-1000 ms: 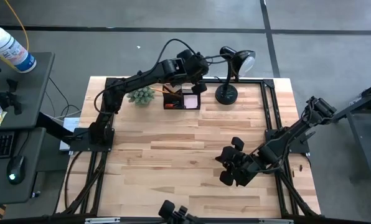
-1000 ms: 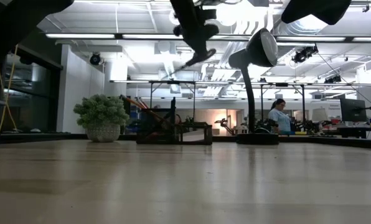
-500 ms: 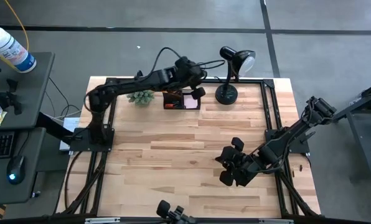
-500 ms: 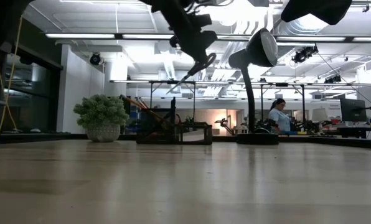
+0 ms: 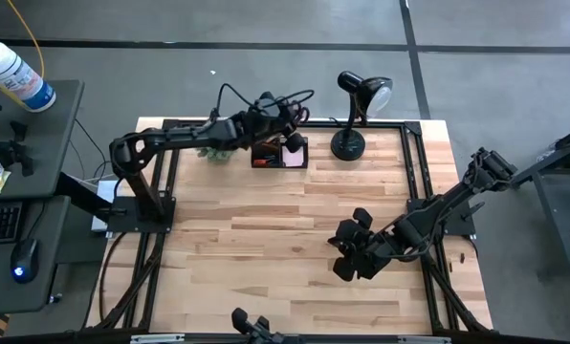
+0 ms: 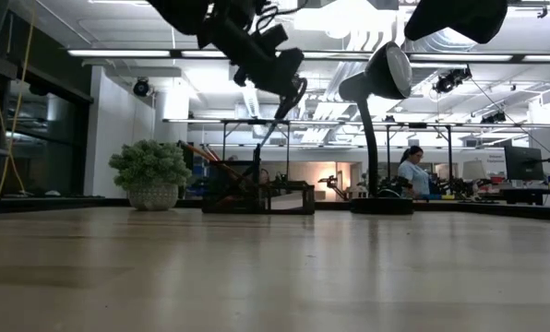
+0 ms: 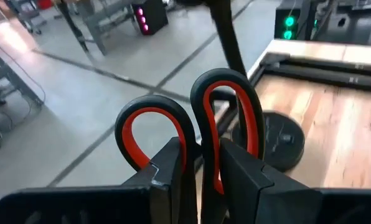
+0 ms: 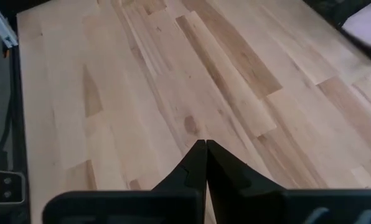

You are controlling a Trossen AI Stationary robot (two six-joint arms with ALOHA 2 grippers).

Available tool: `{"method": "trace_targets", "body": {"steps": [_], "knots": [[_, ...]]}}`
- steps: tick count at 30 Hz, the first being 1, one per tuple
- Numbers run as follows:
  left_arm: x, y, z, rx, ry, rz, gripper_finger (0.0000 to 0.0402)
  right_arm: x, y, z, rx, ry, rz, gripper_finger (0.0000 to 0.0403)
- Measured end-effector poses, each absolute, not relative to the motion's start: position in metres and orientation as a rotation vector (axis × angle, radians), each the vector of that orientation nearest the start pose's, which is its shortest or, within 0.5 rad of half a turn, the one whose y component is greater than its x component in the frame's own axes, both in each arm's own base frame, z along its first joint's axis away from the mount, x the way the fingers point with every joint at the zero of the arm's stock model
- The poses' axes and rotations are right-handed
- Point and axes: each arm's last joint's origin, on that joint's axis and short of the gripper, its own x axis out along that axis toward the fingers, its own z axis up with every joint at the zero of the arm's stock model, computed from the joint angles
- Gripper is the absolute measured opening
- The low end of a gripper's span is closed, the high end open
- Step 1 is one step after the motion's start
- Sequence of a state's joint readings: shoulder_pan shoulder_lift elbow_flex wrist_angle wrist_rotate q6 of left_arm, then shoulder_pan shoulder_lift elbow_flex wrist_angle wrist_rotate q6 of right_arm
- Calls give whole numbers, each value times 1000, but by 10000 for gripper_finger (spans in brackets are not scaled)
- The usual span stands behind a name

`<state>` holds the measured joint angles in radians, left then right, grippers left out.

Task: Pick and place office supplies into organizer
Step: Put the black scissor into the black desk organizer

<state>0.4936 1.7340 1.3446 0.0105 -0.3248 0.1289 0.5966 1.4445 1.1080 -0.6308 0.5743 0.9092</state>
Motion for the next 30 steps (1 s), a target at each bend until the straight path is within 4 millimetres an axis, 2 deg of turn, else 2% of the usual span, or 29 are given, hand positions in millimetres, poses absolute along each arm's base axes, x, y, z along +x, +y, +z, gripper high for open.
{"method": "trace_targets", "body": {"steps": [7, 18, 30], "knots": [[343, 198, 270, 83, 475, 813, 72, 250, 150, 266, 335, 728, -325, 4], [342, 202, 271, 96, 462, 832, 72, 249, 150, 266, 337, 728, -326, 4], [329, 226, 275, 91, 421, 847, 72, 249, 150, 266, 344, 729, -327, 1]]}}
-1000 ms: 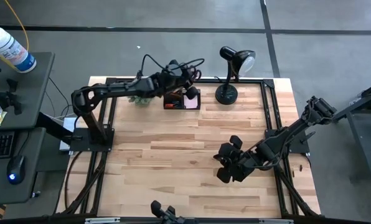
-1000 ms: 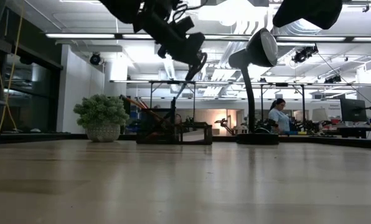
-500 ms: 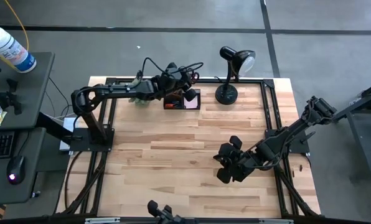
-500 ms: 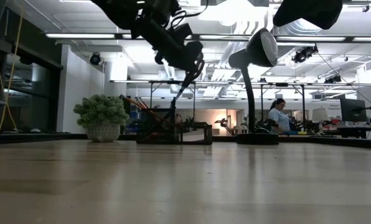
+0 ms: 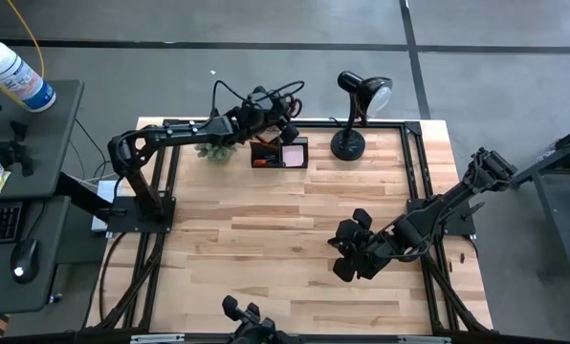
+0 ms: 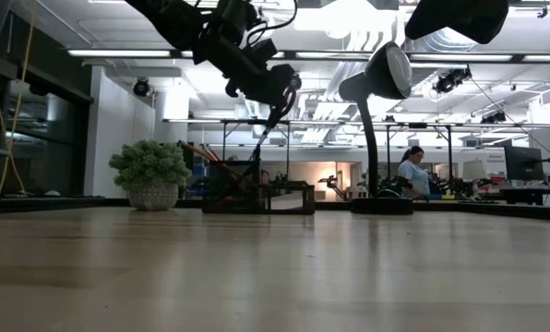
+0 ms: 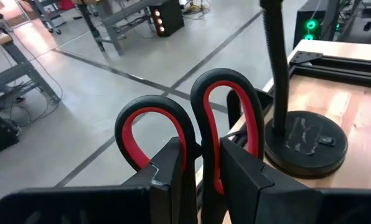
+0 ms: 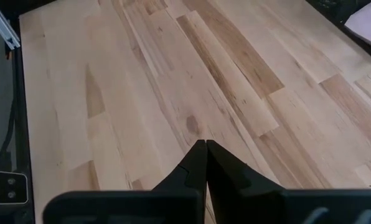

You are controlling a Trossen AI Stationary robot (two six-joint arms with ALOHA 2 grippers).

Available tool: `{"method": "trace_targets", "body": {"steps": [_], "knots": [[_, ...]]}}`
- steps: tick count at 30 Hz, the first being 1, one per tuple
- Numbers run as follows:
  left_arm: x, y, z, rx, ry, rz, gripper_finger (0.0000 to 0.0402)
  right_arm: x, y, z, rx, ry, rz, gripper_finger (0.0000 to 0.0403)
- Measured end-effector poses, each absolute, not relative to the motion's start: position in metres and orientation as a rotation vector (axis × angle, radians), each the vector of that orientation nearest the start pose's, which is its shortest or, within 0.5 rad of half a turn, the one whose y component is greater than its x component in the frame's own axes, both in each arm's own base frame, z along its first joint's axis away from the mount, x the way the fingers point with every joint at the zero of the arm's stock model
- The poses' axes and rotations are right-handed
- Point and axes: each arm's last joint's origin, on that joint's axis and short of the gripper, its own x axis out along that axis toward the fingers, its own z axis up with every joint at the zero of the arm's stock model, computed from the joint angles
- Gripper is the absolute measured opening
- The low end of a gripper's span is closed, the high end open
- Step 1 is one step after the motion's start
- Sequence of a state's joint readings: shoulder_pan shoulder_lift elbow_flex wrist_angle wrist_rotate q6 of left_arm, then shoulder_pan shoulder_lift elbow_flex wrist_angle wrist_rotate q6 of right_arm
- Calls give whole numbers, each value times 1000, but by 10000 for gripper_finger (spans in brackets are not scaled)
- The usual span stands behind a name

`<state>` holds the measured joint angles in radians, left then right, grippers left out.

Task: Pick and place office supplies into organizer
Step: Put the black scissor into the black desk organizer

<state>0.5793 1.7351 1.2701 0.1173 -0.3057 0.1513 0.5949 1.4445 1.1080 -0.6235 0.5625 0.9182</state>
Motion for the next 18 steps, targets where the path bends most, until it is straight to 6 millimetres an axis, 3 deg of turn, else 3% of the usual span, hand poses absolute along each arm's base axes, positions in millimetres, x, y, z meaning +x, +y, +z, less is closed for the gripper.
{"method": "trace_targets", "body": {"steps": [7, 18], "knots": [[322, 221, 261, 82, 343, 815, 72, 250, 148, 265, 339, 730, -341, 6], [282, 207, 244, 60, 194, 839, 72, 253, 143, 265, 339, 742, -343, 7]]}}
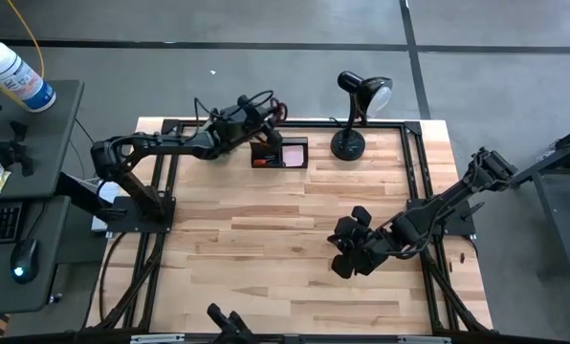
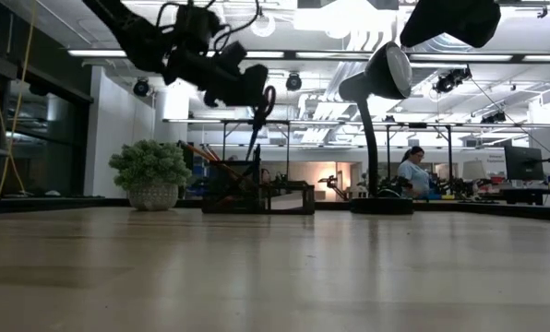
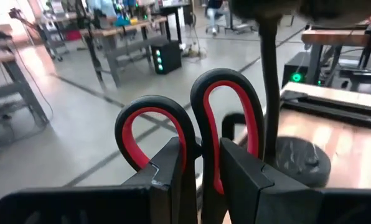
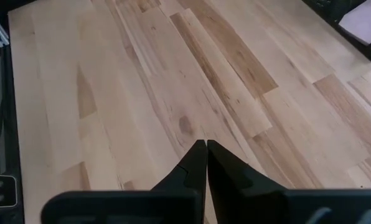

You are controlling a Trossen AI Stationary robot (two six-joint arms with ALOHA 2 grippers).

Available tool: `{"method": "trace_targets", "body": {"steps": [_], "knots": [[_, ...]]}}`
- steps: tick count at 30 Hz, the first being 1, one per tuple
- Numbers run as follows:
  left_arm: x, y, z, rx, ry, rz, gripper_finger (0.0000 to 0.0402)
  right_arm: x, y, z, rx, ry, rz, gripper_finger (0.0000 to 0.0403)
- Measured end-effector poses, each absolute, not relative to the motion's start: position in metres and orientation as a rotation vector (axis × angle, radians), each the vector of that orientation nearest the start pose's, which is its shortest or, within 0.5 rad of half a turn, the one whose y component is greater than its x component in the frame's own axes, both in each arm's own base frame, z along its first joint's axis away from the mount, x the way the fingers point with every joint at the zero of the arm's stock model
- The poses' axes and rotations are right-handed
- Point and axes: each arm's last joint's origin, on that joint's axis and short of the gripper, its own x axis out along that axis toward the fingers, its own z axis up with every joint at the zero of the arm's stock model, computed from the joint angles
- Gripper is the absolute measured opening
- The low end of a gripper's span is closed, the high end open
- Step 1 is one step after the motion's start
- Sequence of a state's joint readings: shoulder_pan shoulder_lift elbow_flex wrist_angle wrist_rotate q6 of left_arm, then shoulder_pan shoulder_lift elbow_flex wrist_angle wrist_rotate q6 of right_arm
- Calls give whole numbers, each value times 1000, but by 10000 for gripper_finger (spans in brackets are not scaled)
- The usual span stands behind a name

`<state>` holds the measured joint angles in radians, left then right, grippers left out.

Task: Pick and place office supplies into organizer
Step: Put the black scissor into the black desk organizer

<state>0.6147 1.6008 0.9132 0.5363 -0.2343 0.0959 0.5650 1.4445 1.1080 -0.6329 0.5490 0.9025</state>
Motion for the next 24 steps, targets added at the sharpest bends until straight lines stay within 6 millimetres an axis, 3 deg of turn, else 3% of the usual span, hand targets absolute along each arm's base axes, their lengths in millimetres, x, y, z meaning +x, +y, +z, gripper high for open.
{"method": "trace_targets", "body": {"steps": [5, 9, 24], "knots": [[272, 208, 232, 2, 120, 804, 72, 255, 140, 265, 334, 744, -343, 7], [267, 203, 219, -14, 157, 822, 72, 255, 140, 265, 334, 745, -343, 7], [262, 201, 207, -51, 193, 846, 72, 254, 140, 265, 332, 742, -345, 7]]}}
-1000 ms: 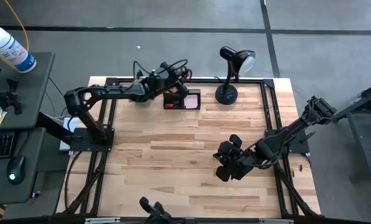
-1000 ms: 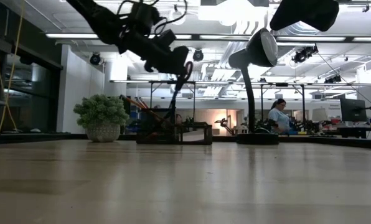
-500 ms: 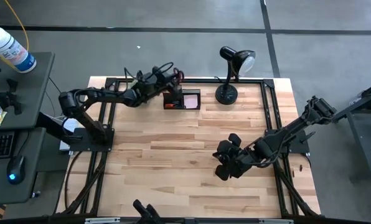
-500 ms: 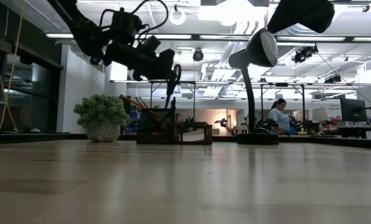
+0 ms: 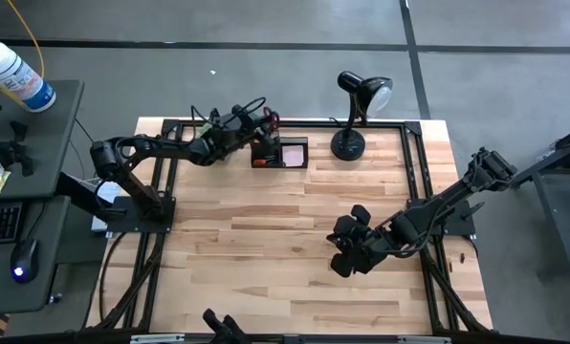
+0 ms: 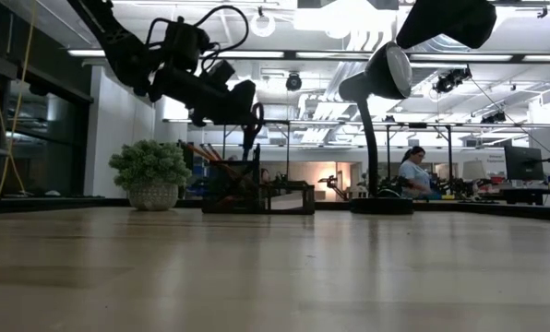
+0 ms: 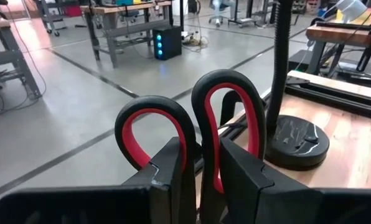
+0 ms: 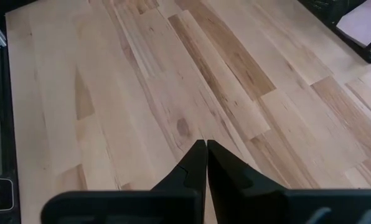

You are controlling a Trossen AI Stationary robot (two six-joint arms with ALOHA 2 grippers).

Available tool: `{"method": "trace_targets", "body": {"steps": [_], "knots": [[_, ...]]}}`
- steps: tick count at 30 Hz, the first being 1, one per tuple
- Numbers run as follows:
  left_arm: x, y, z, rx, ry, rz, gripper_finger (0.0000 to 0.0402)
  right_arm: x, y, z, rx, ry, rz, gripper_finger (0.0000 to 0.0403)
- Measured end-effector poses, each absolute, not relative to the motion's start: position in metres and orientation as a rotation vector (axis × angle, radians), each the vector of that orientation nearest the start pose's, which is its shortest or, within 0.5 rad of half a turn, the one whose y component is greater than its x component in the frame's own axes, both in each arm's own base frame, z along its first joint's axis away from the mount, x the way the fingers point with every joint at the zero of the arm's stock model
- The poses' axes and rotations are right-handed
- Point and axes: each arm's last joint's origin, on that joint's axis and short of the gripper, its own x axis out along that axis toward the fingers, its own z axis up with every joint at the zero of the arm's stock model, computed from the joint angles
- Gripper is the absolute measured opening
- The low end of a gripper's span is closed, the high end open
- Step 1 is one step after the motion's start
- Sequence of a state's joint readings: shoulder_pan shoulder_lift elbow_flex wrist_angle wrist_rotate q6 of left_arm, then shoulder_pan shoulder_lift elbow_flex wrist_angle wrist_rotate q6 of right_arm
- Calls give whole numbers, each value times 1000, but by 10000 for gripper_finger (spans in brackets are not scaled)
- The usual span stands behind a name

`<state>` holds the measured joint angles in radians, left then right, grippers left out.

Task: Pick and place office supplies into organizer
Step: Put the black scissor into the black desk organizer

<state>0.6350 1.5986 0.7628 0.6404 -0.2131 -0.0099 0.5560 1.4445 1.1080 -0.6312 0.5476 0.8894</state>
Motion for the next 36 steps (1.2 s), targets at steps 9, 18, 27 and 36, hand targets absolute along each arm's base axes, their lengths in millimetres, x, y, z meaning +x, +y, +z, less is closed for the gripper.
{"method": "trace_targets", "body": {"steps": [9, 18, 27, 36], "knots": [[263, 200, 205, -79, 213, 794, 72, 255, 141, 265, 334, 740, -344, 7], [262, 200, 203, -90, 227, 811, 72, 255, 141, 265, 338, 738, -341, 7], [262, 199, 199, -134, 257, 819, 84, 255, 141, 265, 335, 735, -345, 7], [262, 198, 197, -191, 255, 815, 172, 255, 140, 266, 331, 730, -350, 7]]}}
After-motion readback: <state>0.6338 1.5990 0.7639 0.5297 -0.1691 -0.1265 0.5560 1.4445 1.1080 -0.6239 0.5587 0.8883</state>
